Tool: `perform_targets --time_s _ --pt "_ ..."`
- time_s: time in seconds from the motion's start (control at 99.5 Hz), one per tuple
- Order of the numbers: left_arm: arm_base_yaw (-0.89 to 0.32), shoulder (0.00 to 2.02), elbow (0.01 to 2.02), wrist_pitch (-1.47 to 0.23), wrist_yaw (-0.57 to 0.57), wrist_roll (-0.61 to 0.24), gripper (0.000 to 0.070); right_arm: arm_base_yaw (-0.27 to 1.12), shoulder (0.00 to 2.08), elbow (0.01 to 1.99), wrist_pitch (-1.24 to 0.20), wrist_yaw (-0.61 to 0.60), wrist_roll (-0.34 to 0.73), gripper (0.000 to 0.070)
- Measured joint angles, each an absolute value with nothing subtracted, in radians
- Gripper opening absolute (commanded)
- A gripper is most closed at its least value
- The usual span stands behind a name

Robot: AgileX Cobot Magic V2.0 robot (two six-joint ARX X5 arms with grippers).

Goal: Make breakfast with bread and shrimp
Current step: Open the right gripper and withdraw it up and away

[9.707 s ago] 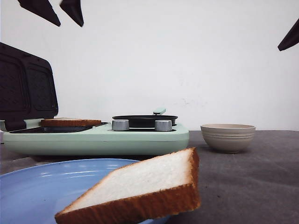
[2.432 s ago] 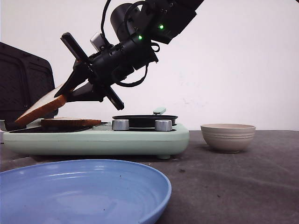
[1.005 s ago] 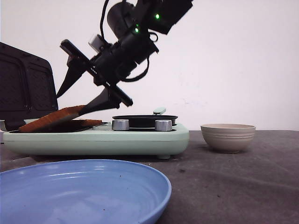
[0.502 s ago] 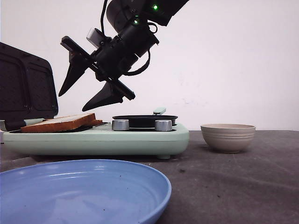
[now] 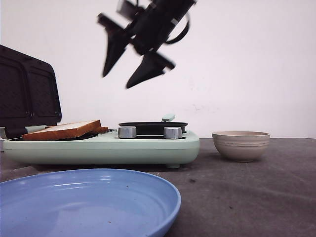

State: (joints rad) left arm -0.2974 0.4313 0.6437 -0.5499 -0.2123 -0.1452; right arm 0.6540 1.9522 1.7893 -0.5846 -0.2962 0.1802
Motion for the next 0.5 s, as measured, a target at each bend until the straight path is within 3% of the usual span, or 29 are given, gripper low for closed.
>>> perform_targets --time_s 0.221,0.502 --pt "-0.297 0.431 0.644 -0.550 -0.212 -0.145 0.0353 0.660 1.895 1.790 -0.641 -0.282 0.030 0.0358" --pt "-0.297 0.431 0.644 -0.550 -0.212 -0.145 0.0353 0.605 1.820 1.790 -0.667 -0.263 -0.027 0.0358"
